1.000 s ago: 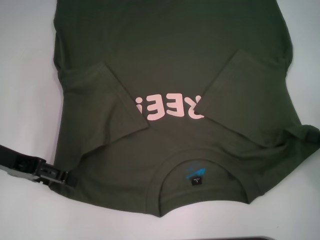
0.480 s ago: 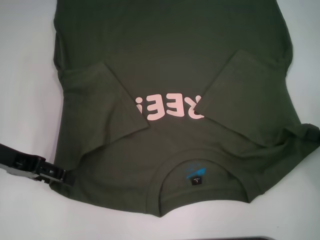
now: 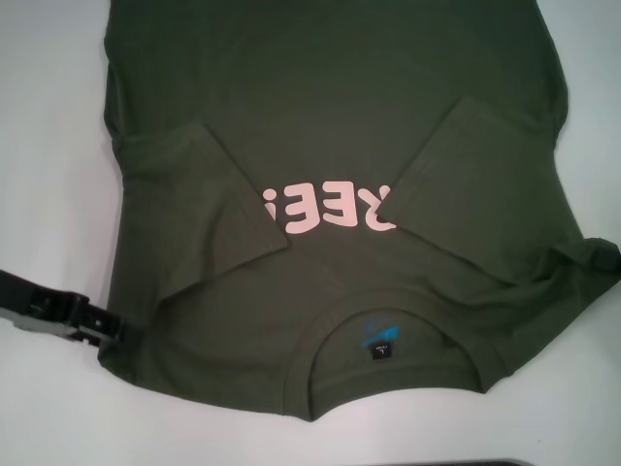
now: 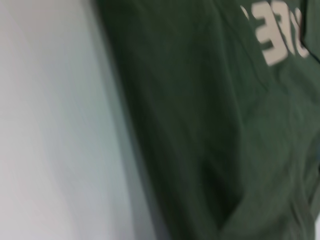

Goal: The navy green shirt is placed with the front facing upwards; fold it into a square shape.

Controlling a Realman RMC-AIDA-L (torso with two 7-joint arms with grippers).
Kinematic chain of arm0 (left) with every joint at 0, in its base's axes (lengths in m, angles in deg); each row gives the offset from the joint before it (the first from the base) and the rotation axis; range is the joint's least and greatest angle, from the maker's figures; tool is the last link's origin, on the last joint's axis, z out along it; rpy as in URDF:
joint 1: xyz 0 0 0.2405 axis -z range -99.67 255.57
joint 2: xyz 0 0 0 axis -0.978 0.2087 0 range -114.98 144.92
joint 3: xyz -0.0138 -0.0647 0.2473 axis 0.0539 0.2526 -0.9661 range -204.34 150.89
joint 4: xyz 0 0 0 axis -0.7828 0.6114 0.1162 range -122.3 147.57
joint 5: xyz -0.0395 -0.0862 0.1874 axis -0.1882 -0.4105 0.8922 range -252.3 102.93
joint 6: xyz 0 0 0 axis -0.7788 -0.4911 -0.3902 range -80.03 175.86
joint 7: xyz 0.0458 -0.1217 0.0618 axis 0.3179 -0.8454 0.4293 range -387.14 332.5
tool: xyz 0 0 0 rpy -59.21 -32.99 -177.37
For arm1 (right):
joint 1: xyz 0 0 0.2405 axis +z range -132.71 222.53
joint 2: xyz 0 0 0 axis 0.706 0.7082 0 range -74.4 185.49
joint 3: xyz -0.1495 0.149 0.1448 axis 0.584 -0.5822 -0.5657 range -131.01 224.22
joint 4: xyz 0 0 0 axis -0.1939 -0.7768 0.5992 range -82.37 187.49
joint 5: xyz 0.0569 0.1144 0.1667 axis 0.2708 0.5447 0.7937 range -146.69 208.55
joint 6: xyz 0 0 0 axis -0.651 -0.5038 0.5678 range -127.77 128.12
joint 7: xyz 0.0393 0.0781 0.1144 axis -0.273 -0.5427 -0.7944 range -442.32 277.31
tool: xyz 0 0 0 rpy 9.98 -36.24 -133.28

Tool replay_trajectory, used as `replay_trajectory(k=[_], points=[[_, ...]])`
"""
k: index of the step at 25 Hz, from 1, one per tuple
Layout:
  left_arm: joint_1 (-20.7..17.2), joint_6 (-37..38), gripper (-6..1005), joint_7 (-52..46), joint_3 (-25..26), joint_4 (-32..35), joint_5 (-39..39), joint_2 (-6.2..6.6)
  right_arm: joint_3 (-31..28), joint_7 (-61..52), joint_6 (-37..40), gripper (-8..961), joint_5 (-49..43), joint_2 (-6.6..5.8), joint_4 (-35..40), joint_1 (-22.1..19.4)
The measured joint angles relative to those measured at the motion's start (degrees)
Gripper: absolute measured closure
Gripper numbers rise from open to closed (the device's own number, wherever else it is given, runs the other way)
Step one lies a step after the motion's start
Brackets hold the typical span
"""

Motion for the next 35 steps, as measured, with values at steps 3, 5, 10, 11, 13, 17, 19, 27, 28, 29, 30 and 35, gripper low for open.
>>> replay_trajectory(k=[3,5,10,11,13,17,19,27,28,29,30,35], points=[[0.0,-1.4,319,-1.3,0.3,-0.1,0.1,0.48,0.0,0.0,0.0,902,0.0,-0.01,0.0,0.0],[0.0,-1.6,370,-1.5,0.2,-0.2,0.1,0.63,-0.1,0.0,0.0,902,0.1,-0.04,0.0,0.0],[0.0,-1.6,528,-1.6,-0.2,-0.3,0.8,0.59,-0.1,0.0,0.0,902,0.1,-0.07,0.0,0.0],[0.0,-1.6,585,-1.6,-0.2,-0.3,0.9,0.57,-0.1,0.0,0.0,902,0.1,-0.08,0.0,0.0],[-0.1,-1.5,698,-1.6,-0.2,-0.3,0.9,0.49,-0.1,0.0,0.0,902,0.1,-0.08,0.0,0.0],[-0.2,-1.4,890,-1.4,-0.3,-0.4,0.9,0.43,-0.1,0.0,0.0,902,0.0,-0.09,0.0,0.0],[-0.3,-1.2,980,-1.2,-0.3,-0.4,0.9,0.33,-0.1,0.0,0.0,902,0.0,-0.09,0.0,0.0],[-0.3,-0.2,999,0.0,-0.2,-0.5,0.5,0.21,-0.1,0.3,0.0,902,0.0,-0.07,0.0,-0.2],[-0.2,0.1,998,0.2,-0.2,-0.5,0.6,0.22,-0.1,0.3,0.0,902,0.0,-0.05,0.0,-0.3],[-0.2,0.3,997,0.3,-0.2,-0.5,0.6,0.25,-0.1,0.3,-0.1,902,0.0,-0.05,0.0,-0.4],[-0.1,0.4,996,0.3,-0.2,-0.5,0.7,0.31,-0.1,0.4,-0.2,902,0.1,-0.04,0.0,-0.7],[0.4,1.7,993,1.7,-0.3,-0.3,1.3,0.65,-0.8,0.6,-0.5,901,0.2,0.13,0.0,-2.3]])
